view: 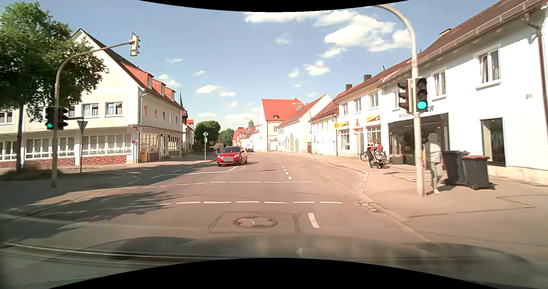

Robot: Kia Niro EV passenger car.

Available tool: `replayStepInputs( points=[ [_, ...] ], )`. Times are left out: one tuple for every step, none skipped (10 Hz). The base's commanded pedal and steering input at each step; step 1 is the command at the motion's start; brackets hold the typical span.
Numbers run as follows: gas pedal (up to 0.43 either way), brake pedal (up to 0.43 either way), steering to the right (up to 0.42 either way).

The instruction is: Follow the waypoints while adhering to traffic rules and regulations

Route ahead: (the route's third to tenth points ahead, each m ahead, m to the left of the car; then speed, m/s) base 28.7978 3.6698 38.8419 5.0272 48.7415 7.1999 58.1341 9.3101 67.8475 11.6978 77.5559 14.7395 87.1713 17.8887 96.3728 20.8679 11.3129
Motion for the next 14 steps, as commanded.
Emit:
replayStepInputs(
  points=[
    [0.000,0.006,-0.010],
    [0.000,0.006,-0.010],
    [0.000,0.006,-0.012],
    [0.000,0.006,-0.020],
    [0.000,0.006,-0.029],
    [0.000,0.006,-0.035],
    [0.000,0.006,-0.038],
    [0.000,0.006,-0.040],
    [0.000,0.006,-0.040],
    [0.000,0.006,-0.040],
    [0.000,0.006,-0.040],
    [0.000,0.006,-0.040],
    [0.000,0.006,-0.039],
    [0.000,0.006,-0.037]
  ],
)
